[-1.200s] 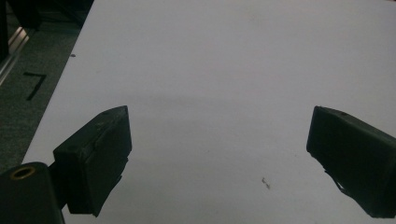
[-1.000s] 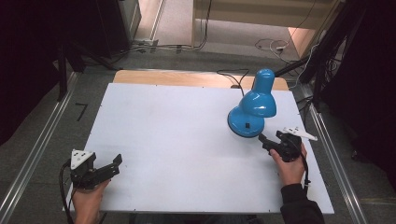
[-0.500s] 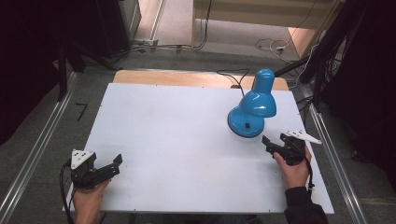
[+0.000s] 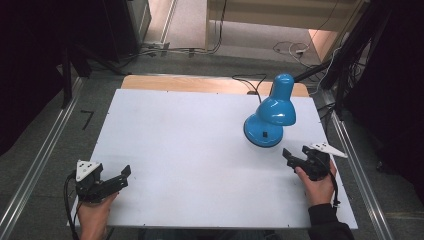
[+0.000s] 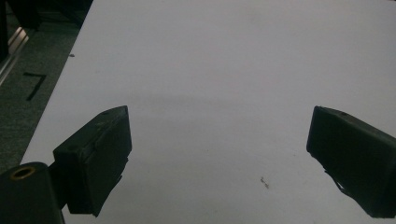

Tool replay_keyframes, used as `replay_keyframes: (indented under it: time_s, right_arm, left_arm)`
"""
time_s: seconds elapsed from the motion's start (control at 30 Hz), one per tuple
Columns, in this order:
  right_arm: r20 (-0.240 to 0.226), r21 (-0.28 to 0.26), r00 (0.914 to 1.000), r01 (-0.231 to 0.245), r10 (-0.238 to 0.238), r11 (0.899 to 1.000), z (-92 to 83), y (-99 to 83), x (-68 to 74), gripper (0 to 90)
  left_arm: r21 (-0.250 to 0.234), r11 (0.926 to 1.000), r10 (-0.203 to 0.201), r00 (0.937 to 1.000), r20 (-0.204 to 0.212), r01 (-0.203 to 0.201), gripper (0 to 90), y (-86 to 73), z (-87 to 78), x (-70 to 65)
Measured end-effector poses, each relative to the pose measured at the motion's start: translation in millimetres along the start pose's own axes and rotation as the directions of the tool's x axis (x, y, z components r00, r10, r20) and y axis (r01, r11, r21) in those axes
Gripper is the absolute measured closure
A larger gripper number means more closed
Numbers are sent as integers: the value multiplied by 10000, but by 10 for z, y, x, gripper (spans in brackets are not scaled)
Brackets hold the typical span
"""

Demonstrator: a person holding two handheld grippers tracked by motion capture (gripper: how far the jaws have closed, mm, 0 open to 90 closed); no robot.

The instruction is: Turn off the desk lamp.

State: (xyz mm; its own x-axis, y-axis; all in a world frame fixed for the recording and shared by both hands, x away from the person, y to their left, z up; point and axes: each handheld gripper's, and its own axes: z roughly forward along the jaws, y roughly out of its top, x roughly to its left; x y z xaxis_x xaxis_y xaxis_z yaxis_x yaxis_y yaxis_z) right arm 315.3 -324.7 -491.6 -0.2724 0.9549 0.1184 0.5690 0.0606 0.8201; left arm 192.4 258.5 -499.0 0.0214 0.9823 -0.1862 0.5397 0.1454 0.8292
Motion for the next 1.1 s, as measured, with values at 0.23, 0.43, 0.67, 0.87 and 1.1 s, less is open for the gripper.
replay_keyframes:
  time_s: [0.23, 0.43, 0.67, 0.87, 1.1]
  right_arm:
    - [-21, -22, 10000, -79, 79, 10000, -43, -11, -17, 172]
    - [-57, 60, 9999, -111, 112, 9999, -67, -41, -37, 172]
    - [-40, 65, 9999, -120, 120, 9999, -117, -63, -53, 168]
    - [-47, 70, 9999, -141, 141, 9999, -147, -78, -63, 168]
    - [-78, 55, 9999, -83, 83, 10000, -182, -92, -63, 168]
  left_arm:
    - [-10, 10000, -7, 10000, -2, 7, 73, 1, -1, 0]
    - [-35, 10000, -21, 10000, 20, 21, 73, 2, -4, -1]
    - [-30, 10000, -23, 10000, 14, 23, 74, 2, -6, 0]
    - [-43, 10000, -18, 10000, 20, 18, 73, 3, -6, -4]
    - [-32, 10000, -6, 10000, 9, 6, 73, 3, -7, -5]
